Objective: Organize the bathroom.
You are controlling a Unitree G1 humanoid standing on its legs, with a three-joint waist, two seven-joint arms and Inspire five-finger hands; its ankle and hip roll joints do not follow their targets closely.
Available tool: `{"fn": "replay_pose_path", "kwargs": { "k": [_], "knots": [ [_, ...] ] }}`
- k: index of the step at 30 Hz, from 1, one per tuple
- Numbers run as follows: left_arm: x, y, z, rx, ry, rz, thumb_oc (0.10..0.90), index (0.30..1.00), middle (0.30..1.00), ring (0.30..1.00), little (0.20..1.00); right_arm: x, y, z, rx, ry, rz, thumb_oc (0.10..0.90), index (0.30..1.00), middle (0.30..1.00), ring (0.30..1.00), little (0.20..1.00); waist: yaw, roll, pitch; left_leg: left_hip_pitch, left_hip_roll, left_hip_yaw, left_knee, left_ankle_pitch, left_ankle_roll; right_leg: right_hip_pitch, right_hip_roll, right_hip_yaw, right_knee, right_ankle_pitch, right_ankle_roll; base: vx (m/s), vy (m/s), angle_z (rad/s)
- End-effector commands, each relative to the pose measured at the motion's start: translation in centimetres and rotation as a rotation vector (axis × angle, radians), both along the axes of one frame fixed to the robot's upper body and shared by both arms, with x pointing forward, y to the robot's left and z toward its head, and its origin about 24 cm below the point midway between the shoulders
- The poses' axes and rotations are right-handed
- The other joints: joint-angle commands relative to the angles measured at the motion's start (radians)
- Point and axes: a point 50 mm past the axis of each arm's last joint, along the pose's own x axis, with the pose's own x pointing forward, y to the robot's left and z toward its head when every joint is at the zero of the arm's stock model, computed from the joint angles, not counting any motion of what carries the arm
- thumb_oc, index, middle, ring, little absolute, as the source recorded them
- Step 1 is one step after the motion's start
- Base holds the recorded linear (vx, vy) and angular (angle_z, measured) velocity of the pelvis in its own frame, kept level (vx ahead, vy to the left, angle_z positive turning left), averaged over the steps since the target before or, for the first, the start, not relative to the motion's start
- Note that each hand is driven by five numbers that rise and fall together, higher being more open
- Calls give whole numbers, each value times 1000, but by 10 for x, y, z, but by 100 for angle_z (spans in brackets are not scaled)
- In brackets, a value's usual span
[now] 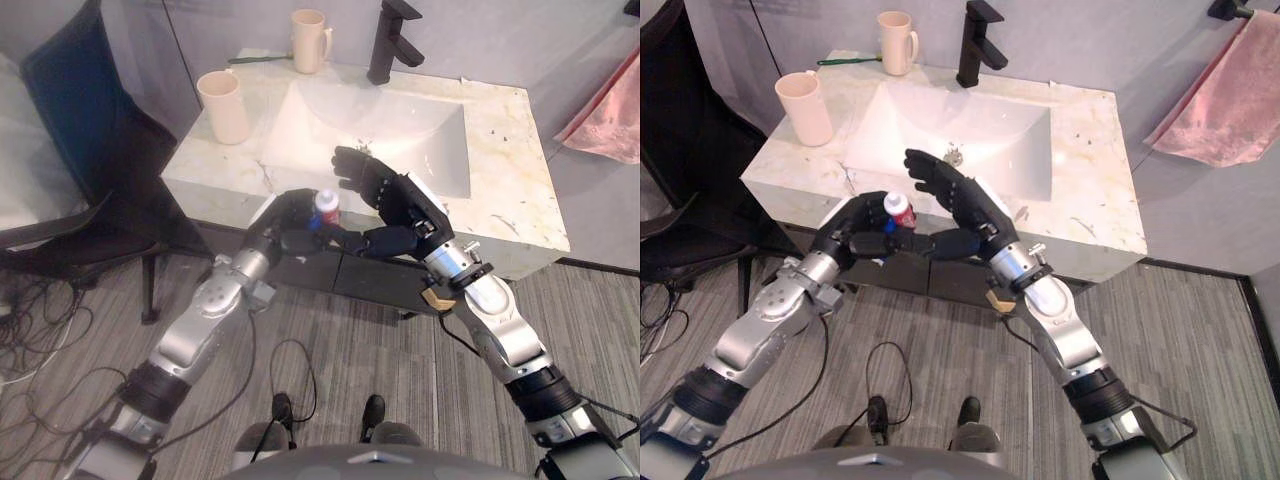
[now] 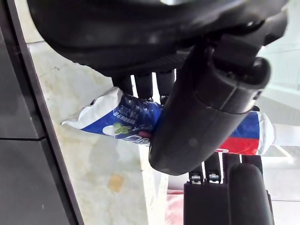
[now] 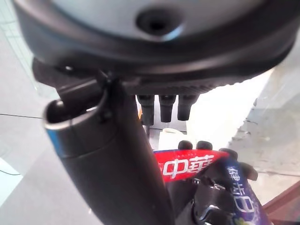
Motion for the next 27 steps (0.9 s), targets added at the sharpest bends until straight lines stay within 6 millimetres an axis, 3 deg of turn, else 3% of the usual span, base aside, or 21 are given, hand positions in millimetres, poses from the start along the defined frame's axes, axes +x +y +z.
{"fn": "replay_pose_path", "kwargs": {
  "k": [1,2,3,5,6,7,8,27],
  "knots": [
    [18,-24,52,-94,-246,-58,400,300,300,300,300,5,3,42,89,-188,64,722,782,782,782,782,5,38,-83,55,-48,7,15,-112,-30,14,71,-16,54,-170,78,0,0,0],
    [18,-24,52,-94,-245,-58,400,300,300,300,300,4,3,42,90,-189,65,711,766,766,766,766,4,38,-83,55,-48,7,15,-112,-30,14,71,-16,54,-170,78,0,0,0],
    [18,-24,51,-93,-245,-54,400,300,300,300,300,3,3,41,96,-193,68,591,587,587,587,587,3,38,-81,56,-49,9,16,-112,-29,15,71,-15,55,-170,79,0,0,0],
    [18,-24,51,-92,-243,-52,400,300,300,300,300,2,4,41,94,-198,63,560,540,540,540,540,2,38,-81,56,-49,10,17,-112,-29,15,72,-15,56,-170,79,0,0,0],
    [18,-25,50,-91,-242,-50,400,300,300,300,300,2,4,41,102,-202,64,488,432,432,432,432,1,38,-79,57,-50,9,18,-113,-28,15,72,-13,56,-170,78,0,0,0],
    [18,-25,50,-90,-242,-48,400,300,300,300,300,1,4,42,102,-205,65,458,387,387,387,387,0,38,-78,57,-50,9,18,-113,-28,15,73,-13,56,-170,78,0,0,0],
    [18,-24,50,-88,-242,-44,400,300,300,300,300,1,4,43,104,-209,65,400,300,300,300,300,-1,38,-78,57,-50,10,18,-113,-28,15,73,-12,56,-170,78,0,0,0],
    [19,-16,45,-71,-231,19,400,300,300,300,300,-2,-12,56,131,-294,3,400,300,300,300,300,-8,37,-76,65,-50,14,19,-117,-25,13,74,-5,65,-172,81,0,0,0]
  ]
}}
